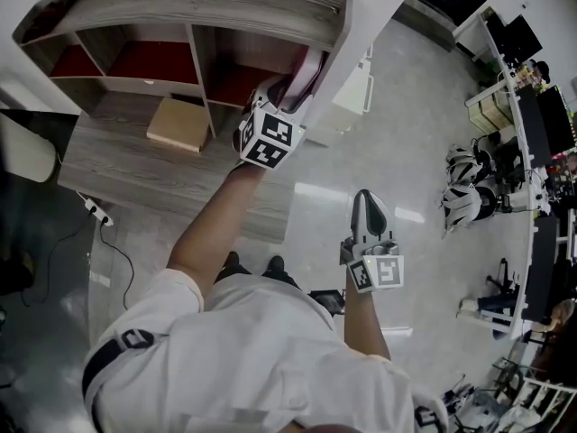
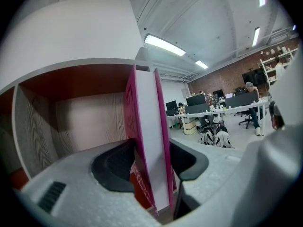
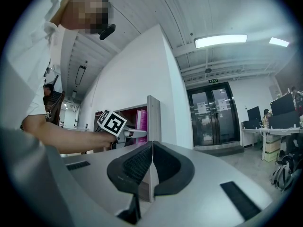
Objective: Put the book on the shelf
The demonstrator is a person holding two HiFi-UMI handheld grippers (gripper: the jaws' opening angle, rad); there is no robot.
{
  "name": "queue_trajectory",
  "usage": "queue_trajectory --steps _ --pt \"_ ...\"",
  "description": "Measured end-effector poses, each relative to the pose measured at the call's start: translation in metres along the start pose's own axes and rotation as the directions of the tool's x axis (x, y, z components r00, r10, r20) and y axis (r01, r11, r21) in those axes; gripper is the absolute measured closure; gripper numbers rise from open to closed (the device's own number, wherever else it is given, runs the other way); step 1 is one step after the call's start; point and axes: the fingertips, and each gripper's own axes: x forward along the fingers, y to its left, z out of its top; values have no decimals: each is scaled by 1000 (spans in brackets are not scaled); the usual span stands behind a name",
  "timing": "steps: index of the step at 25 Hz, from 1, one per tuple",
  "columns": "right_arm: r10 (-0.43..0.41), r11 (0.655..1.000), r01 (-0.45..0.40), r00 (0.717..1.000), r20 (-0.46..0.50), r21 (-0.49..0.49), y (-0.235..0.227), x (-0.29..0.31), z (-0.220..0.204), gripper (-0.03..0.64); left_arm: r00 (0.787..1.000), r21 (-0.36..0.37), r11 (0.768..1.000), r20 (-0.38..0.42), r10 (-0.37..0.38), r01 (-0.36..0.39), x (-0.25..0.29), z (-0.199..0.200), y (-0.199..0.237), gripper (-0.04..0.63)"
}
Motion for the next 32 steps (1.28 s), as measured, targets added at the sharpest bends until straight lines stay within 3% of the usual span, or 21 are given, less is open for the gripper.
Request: queue_trajectory --steps 20,32 --pt "4 1000 -4 1000 -11 13 2 -2 -6 601 998 84 995 -19 -59 61 -4 -3 -8 350" --pt "17 1000 -16 1000 -11 20 8 3 -6 601 998 69 996 -10 -55 55 -12 1 1 348"
